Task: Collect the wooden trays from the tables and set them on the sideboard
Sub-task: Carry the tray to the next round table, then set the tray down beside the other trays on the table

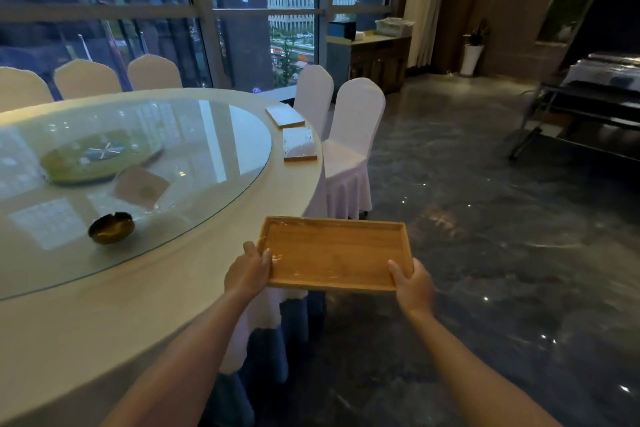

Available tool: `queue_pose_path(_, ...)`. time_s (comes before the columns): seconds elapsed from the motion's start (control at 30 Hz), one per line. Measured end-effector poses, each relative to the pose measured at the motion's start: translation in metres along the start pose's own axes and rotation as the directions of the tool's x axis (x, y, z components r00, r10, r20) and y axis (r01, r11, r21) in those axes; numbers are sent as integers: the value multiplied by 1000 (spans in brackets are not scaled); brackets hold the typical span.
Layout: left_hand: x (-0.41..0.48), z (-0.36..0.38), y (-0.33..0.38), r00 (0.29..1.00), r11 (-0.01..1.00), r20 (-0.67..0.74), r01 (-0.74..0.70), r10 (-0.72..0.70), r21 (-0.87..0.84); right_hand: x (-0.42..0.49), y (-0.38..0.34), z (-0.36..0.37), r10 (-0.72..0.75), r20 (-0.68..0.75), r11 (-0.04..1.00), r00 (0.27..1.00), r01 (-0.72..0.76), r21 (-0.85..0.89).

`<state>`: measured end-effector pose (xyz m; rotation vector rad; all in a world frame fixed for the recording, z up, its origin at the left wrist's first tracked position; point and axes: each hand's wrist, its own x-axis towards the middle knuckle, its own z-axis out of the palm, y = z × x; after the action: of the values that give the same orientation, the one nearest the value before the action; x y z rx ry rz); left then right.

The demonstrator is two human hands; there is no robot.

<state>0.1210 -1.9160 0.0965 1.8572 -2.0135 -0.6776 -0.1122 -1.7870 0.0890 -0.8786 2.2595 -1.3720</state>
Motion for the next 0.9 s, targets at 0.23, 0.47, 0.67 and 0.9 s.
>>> queue_pose_path(0.23, 166, 48, 67, 996, 996, 77, 54, -49, -68, 182, -3, 51, -10, 19, 999, 1000, 11, -38)
queue_pose_path(0.47, 353, 86, 132, 989, 979, 36, 146, -142, -141, 379, -28, 113, -23, 116, 996, 993, 33, -85)
queue_pose_path(0.67, 470, 91, 175, 981, 975, -38, 182, -188, -125, 524, -69, 158, -79, 226, 996, 971, 87, -30)
queue_pose_path(0.9, 562, 134, 193, 919, 920, -82, 376, -385, -113, 677, -78, 228, -185, 488, 978, 853, 211, 3)
